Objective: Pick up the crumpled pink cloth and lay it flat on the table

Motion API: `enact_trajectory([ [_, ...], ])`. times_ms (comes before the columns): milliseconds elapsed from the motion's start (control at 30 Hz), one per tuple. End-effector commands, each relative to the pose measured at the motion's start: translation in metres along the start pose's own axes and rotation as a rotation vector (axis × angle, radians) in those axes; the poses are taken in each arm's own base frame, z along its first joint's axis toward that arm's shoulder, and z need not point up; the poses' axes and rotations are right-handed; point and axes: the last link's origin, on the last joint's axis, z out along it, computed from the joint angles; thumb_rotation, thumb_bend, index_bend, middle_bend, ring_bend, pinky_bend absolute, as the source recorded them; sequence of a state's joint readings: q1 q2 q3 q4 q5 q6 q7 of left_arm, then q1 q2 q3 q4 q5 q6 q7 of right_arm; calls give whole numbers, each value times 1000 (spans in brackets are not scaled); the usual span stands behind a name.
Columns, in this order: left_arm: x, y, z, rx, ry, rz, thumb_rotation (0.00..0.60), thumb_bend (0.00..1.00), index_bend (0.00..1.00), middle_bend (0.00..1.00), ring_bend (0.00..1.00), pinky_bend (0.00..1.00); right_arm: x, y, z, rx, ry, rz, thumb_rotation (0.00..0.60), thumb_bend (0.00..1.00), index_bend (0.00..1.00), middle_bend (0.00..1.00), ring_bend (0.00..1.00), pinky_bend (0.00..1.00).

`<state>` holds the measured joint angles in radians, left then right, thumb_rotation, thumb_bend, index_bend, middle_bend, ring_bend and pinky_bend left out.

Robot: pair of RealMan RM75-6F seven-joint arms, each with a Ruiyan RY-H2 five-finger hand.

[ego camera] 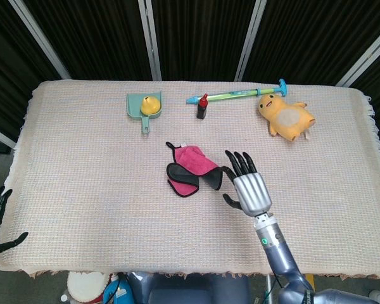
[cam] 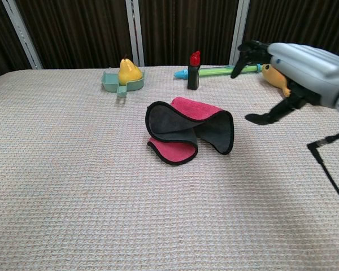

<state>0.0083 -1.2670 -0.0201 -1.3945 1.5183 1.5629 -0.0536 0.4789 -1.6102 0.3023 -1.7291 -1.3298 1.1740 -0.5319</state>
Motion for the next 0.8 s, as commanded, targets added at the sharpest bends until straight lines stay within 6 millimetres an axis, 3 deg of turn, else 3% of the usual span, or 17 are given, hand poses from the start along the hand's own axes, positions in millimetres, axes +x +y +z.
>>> enact_trajectory([
  [33, 0, -2, 1, 5, 1, 4, 600, 1, 0, 0, 0, 6, -8, -23, 31, 6, -21, 19, 600, 274, 290, 62, 0, 0],
  [567, -6, -1, 5, 9, -5, 29, 600, 1, 0, 0, 0, 5, -39, -70, 78, -19, -99, 99, 600, 273, 290, 63, 0, 0],
  [800, -9, -3, 7, 21, -13, 36, 600, 1, 0, 0, 0, 5, -53, -82, 96, -39, -107, 107, 600, 274, 348, 81, 0, 0],
])
